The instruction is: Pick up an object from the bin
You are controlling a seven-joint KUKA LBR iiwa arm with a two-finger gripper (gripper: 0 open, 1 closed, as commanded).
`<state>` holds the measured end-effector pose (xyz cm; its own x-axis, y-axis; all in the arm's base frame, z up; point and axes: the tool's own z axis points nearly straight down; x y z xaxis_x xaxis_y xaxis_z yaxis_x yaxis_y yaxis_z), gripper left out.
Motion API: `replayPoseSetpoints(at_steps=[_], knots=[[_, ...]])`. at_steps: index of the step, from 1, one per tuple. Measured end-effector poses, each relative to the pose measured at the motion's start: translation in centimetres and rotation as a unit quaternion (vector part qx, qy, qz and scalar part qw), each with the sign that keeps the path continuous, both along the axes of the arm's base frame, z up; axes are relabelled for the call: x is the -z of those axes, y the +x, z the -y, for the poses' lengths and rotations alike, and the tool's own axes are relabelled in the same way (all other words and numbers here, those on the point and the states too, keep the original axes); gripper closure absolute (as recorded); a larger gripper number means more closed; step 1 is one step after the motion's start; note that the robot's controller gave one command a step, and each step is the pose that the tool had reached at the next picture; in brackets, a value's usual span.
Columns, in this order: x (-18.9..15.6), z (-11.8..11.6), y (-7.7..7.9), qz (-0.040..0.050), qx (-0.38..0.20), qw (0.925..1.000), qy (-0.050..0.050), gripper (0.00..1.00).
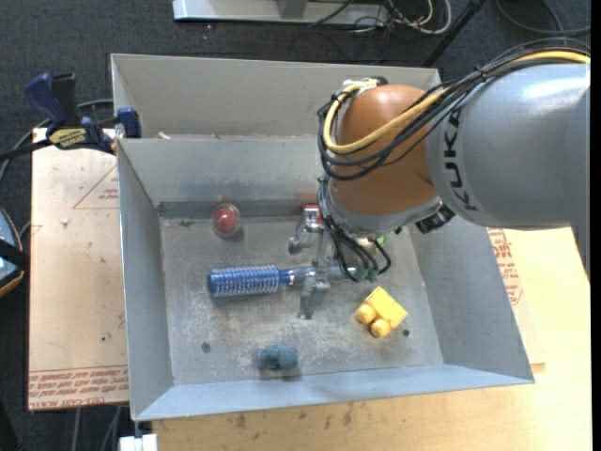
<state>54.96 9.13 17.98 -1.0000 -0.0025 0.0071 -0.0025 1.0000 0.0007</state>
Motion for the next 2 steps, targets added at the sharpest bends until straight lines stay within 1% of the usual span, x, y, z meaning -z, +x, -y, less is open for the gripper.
replayPoseSetpoints(at_steps=[1, 2], knots=[[9.89, -1.79, 0.39, 0.003, 0.019, 0.9998, 0.0, 0.0], [9.52, -1.69, 0.49, 0.0044, 0.02, 0.9998, 0.0, 1.0]])
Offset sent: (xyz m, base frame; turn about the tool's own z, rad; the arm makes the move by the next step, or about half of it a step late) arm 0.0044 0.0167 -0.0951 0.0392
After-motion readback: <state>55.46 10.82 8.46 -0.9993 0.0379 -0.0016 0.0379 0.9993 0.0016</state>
